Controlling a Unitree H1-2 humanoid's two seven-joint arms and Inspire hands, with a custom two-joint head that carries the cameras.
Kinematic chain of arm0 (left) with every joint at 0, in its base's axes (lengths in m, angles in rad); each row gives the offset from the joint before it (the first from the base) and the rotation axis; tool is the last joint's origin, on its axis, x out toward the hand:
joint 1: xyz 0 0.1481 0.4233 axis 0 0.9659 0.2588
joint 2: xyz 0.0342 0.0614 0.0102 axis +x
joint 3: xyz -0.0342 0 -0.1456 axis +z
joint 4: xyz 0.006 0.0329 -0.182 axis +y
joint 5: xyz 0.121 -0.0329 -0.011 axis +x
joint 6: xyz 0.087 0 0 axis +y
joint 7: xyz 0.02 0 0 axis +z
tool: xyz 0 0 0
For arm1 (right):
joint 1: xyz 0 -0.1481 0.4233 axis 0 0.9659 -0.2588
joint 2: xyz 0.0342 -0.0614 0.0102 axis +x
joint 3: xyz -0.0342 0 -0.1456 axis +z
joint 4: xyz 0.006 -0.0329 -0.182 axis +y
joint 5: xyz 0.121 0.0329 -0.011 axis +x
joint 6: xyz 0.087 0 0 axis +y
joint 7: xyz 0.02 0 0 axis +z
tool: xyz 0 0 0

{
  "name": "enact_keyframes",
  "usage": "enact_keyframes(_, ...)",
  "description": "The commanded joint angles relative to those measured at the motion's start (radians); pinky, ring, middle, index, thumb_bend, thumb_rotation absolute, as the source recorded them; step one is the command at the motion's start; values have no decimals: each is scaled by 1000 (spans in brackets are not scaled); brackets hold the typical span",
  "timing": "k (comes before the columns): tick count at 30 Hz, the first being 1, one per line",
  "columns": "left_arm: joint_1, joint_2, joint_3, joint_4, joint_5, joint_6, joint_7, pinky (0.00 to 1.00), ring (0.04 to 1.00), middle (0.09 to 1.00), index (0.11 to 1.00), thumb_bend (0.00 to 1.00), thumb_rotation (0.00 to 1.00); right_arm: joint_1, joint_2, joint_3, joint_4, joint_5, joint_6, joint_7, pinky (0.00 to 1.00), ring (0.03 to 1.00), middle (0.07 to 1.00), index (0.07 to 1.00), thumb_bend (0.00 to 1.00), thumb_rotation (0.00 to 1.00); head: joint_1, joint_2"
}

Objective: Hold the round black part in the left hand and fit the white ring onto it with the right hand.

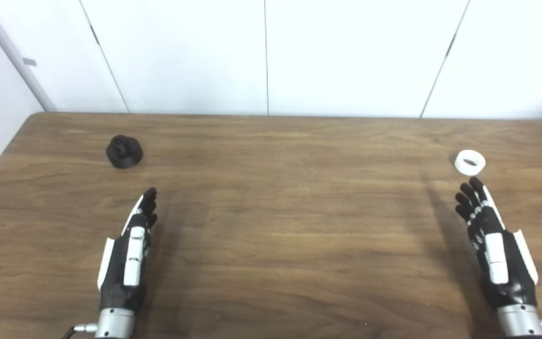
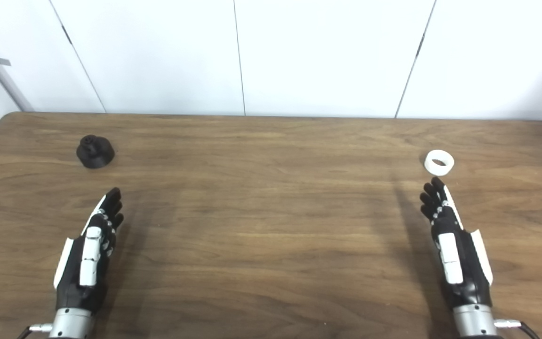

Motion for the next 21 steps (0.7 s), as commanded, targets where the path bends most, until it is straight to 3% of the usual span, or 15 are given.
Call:
enact_keyframes(1, 52, -17, -2, -15, 0, -9, 4, 1000, 1000, 982, 961, 381, 973, 50, 34, 9, 47, 15, -5, -12, 954, 948, 964, 971, 555, 1000, 1, 1)
enact_keyframes(15, 52, -18, -2, -12, 5, -11, 6, 1000, 999, 979, 958, 371, 983, 49, 40, 4, 48, 15, -5, -15, 940, 938, 951, 957, 547, 1000, 7, -6)
enact_keyframes(21, 51, -26, -8, -9, 9, -11, 9, 1000, 1000, 979, 958, 381, 935, 50, 33, 1, 51, 2, -1, -19, 934, 936, 951, 960, 538, 1000, 61, -24)
